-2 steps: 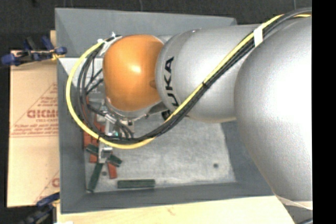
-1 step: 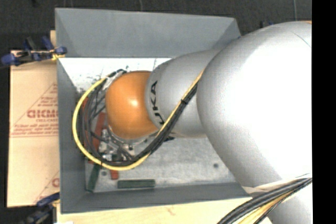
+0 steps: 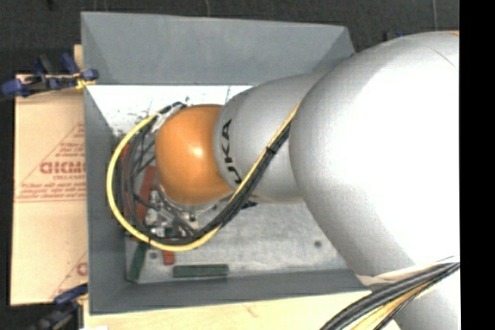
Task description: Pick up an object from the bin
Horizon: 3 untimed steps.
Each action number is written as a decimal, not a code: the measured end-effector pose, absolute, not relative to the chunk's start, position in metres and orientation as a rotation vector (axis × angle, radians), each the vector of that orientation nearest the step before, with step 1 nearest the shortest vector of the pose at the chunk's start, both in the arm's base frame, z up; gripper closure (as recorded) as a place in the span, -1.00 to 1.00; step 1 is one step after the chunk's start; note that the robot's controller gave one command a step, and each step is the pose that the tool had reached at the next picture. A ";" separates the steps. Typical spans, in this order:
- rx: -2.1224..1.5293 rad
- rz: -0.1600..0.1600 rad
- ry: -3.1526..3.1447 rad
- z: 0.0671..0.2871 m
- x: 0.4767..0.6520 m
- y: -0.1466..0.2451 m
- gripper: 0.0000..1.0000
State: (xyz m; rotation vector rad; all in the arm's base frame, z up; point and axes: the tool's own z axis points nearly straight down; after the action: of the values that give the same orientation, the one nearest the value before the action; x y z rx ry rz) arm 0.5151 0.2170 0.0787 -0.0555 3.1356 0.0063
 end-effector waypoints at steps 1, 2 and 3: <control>-0.064 -0.002 3.145 0.122 0.514 0.216 1.00; -0.076 0.002 3.135 0.166 0.519 0.215 1.00; -0.051 0.003 3.138 0.162 0.509 0.201 1.00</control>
Offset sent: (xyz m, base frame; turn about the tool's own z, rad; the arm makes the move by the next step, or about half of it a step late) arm 0.0089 -0.0122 0.0595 -0.0339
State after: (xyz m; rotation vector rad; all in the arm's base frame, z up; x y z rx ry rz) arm 0.5095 0.2012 0.1617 -0.0514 3.1380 0.0028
